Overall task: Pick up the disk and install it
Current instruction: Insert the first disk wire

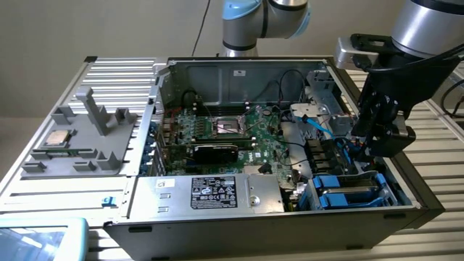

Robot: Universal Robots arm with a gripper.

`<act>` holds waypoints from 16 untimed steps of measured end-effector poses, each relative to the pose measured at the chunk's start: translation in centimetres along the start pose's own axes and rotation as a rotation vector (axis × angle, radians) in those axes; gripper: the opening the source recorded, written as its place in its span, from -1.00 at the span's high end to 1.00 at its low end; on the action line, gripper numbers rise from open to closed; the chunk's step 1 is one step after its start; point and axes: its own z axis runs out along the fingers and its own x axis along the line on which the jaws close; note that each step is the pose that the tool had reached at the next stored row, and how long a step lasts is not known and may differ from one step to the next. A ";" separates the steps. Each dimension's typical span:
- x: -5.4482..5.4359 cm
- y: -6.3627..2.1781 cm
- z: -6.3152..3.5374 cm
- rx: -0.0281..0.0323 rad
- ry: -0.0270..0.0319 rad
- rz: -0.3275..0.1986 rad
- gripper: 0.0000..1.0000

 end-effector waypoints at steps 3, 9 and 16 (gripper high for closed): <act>0.0 0.01 0.04 0.0044 -0.0006 0.029 -0.20; 0.0 0.06 0.06 0.0062 0.0001 0.077 -0.20; 0.0 0.12 0.06 0.0156 -0.0017 0.123 -0.20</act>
